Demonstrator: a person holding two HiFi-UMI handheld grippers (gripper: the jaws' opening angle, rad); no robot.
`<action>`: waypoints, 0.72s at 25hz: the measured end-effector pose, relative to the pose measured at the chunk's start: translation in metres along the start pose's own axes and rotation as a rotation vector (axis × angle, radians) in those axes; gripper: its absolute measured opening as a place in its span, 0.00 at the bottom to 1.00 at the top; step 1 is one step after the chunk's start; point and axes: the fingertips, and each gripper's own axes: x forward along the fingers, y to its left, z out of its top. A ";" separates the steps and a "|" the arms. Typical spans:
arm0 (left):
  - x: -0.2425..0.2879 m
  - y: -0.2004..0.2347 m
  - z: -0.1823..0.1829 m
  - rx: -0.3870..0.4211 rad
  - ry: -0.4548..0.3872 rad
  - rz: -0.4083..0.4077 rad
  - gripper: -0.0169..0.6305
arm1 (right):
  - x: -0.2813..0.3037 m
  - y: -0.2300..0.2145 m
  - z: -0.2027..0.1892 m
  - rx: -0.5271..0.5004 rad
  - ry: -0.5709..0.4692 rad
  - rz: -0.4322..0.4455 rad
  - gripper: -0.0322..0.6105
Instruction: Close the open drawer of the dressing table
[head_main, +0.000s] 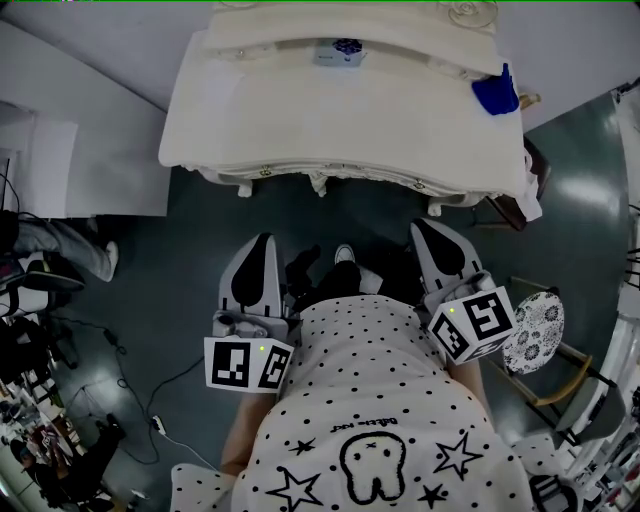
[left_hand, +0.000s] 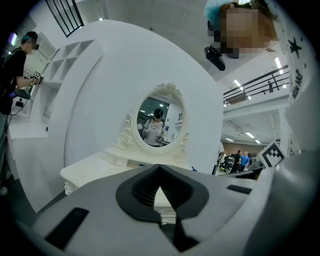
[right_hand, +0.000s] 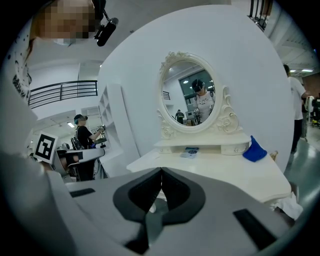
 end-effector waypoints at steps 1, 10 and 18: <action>0.000 0.000 0.000 0.001 0.000 0.000 0.05 | 0.000 0.000 0.000 0.000 -0.001 0.001 0.06; -0.001 0.002 0.001 -0.011 0.004 0.010 0.05 | 0.002 0.004 0.004 -0.016 0.003 0.019 0.06; -0.001 0.003 -0.002 -0.039 0.006 0.007 0.05 | 0.002 0.004 0.002 -0.016 0.003 0.017 0.06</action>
